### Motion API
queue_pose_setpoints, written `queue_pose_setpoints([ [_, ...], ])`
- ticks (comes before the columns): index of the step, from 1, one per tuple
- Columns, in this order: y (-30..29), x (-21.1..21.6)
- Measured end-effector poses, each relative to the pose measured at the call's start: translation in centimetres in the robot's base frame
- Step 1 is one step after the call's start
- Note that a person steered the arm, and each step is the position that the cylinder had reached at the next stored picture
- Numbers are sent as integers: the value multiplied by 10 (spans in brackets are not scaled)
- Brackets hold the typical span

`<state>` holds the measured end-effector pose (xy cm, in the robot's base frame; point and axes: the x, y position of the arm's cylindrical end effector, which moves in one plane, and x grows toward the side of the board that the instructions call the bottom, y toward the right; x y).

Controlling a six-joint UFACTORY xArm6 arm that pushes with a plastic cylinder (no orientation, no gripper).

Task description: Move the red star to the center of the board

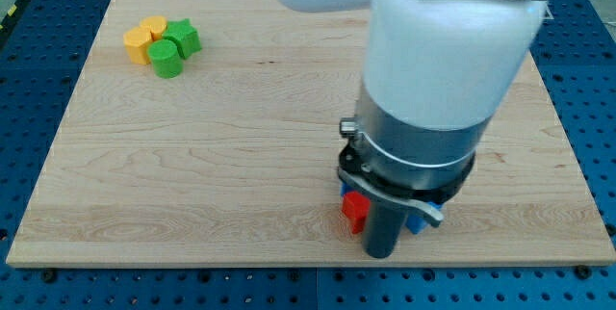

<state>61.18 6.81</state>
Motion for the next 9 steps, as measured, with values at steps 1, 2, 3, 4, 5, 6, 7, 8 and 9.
queue_pose_setpoints([
  [1, -5, -15],
  [2, -35, -33],
  [3, -56, -61],
  [4, -72, -89],
  [5, -80, -115],
  [6, -85, -120],
  [7, -89, -96],
  [8, -63, -97],
  [9, -57, -123],
])
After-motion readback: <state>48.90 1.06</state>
